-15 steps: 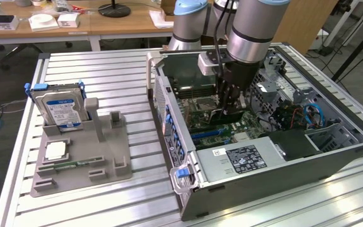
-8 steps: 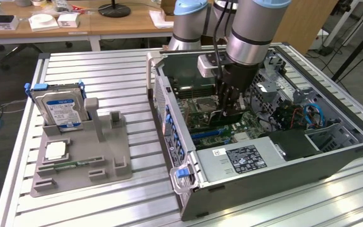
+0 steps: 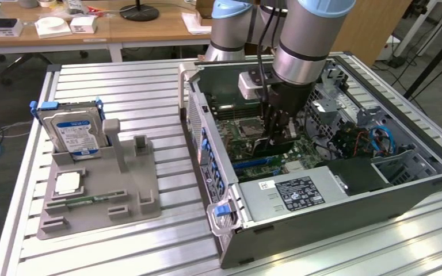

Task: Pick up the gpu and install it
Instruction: 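Insert the gpu into the slot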

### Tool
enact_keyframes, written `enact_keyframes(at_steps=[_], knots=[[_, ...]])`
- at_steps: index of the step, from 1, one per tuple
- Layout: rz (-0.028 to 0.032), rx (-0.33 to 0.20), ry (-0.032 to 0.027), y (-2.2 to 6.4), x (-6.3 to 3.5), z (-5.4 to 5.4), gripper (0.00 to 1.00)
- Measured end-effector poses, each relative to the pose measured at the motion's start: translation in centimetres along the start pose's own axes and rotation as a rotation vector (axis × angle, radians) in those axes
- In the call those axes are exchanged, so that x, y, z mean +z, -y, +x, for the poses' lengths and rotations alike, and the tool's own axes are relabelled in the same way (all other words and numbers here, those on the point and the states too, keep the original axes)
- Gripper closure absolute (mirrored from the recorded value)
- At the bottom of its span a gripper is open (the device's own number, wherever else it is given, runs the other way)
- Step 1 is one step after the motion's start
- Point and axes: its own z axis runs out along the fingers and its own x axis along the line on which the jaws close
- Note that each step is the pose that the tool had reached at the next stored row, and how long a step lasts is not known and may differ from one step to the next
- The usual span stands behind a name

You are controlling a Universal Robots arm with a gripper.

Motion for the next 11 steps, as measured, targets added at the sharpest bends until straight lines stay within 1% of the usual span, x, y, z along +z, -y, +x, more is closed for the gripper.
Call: enact_keyframes(at_steps=[8,11], knots=[[0.0,0.0,0.0,-0.68,0.71,0.07,0.74],[-0.0002,0.0,-0.0003,-0.75,0.8,0.09,0.74]])
